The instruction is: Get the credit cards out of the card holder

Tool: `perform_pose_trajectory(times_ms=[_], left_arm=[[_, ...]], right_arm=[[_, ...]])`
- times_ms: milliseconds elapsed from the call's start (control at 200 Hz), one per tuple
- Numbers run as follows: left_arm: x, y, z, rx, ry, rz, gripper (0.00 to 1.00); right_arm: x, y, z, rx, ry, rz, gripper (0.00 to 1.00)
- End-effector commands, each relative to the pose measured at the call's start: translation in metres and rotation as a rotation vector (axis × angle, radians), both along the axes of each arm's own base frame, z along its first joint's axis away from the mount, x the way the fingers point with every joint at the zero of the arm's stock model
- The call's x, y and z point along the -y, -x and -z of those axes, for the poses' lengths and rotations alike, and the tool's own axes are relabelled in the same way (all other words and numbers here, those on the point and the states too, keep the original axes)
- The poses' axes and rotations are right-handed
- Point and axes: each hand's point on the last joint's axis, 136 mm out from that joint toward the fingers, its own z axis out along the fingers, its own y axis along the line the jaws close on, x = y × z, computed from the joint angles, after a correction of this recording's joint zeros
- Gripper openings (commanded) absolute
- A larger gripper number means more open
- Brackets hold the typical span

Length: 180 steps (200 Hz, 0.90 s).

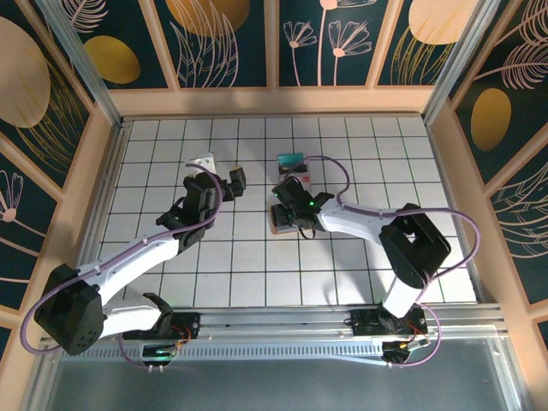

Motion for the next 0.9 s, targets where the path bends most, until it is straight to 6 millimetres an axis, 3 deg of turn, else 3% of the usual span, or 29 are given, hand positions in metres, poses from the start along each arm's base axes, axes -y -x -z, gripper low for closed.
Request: perform_pose_trajectory(times_ms=[0, 215, 781, 896], left_arm=[[-0.022, 0.004, 0.009, -0.017, 0.113, -0.148, 0.99], [-0.027, 0.005, 0.03, -0.066, 0.109, -0.19, 0.99], [-0.021, 0.002, 0.047, -0.111, 0.11, -0.187, 0.99], [-0.019, 0.002, 0.048, -0.117, 0.109, -0.18, 0.99]], right_arm=[[-0.002, 0.0, 0.004, -0.016, 0.045, -0.016, 0.64], [-0.004, -0.005, 0.013, -0.019, 0.072, -0.014, 0.64], [-0.002, -0.004, 0.043, -0.058, 0.125, -0.021, 0.63], [-0.001, -0.002, 0.047, -0.067, 0.124, -0.014, 0.58]])
